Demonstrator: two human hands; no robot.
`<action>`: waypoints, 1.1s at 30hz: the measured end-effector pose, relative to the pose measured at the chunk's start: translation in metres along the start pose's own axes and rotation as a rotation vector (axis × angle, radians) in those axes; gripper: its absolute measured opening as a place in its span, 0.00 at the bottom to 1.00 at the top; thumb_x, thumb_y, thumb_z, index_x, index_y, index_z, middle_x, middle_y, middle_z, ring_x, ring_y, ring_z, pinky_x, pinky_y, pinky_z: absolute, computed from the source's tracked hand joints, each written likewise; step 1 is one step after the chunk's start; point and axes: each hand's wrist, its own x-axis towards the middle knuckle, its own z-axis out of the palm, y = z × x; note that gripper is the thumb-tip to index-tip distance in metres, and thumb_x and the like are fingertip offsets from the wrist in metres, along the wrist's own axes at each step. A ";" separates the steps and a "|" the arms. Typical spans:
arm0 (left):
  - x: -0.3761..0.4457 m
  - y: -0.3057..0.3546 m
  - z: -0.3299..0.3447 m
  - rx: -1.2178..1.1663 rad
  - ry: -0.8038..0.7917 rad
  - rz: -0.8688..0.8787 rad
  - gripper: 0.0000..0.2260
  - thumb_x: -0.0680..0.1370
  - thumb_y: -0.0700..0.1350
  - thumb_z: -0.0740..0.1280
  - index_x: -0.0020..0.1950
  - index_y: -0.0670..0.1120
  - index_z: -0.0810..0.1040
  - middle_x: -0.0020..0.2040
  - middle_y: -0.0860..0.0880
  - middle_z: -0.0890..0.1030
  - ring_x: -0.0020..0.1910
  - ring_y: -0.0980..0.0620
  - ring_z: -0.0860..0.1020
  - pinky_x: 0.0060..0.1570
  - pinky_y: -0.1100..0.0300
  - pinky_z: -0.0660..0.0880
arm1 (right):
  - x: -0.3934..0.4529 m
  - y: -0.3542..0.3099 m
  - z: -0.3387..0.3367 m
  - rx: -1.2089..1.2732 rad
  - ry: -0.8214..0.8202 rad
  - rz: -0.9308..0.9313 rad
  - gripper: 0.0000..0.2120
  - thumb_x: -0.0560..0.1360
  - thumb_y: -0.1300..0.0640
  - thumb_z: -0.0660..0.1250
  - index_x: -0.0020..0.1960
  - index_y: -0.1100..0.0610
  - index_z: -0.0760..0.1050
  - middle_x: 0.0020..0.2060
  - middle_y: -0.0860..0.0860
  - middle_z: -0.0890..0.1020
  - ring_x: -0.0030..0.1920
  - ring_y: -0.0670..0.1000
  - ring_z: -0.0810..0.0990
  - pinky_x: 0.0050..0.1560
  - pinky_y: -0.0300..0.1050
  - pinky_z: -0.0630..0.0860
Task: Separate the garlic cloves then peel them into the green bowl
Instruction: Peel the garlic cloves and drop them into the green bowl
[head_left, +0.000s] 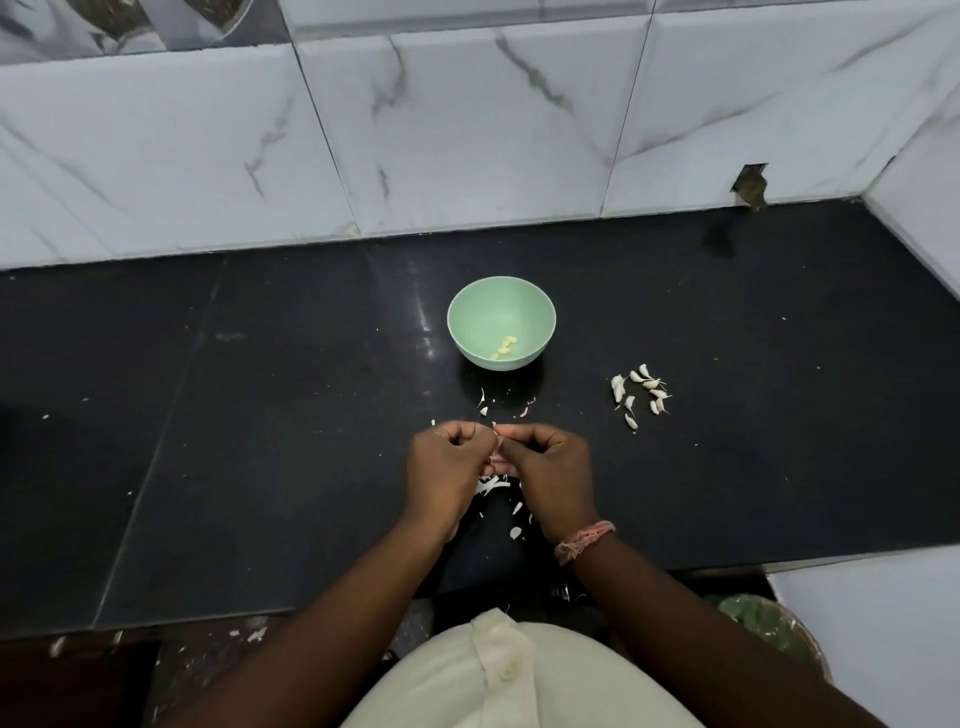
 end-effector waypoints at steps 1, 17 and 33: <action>0.000 -0.001 0.001 0.002 0.008 0.005 0.05 0.74 0.35 0.70 0.39 0.38 0.83 0.32 0.40 0.81 0.30 0.51 0.78 0.32 0.61 0.76 | 0.000 -0.001 -0.001 0.005 -0.004 0.006 0.06 0.76 0.71 0.70 0.48 0.65 0.84 0.42 0.62 0.87 0.43 0.65 0.87 0.48 0.57 0.85; 0.001 -0.002 0.020 -0.043 0.023 -0.094 0.08 0.72 0.35 0.69 0.34 0.38 0.83 0.30 0.43 0.78 0.30 0.50 0.74 0.32 0.62 0.73 | 0.007 -0.012 -0.015 0.028 -0.039 0.077 0.06 0.75 0.74 0.69 0.47 0.66 0.83 0.37 0.62 0.85 0.33 0.55 0.85 0.40 0.48 0.86; -0.004 0.003 0.009 -0.040 0.028 -0.117 0.08 0.73 0.36 0.69 0.35 0.42 0.85 0.30 0.44 0.81 0.27 0.54 0.76 0.31 0.64 0.73 | 0.009 0.002 -0.007 0.108 -0.052 0.101 0.09 0.74 0.76 0.68 0.45 0.65 0.83 0.35 0.61 0.85 0.35 0.58 0.83 0.45 0.54 0.84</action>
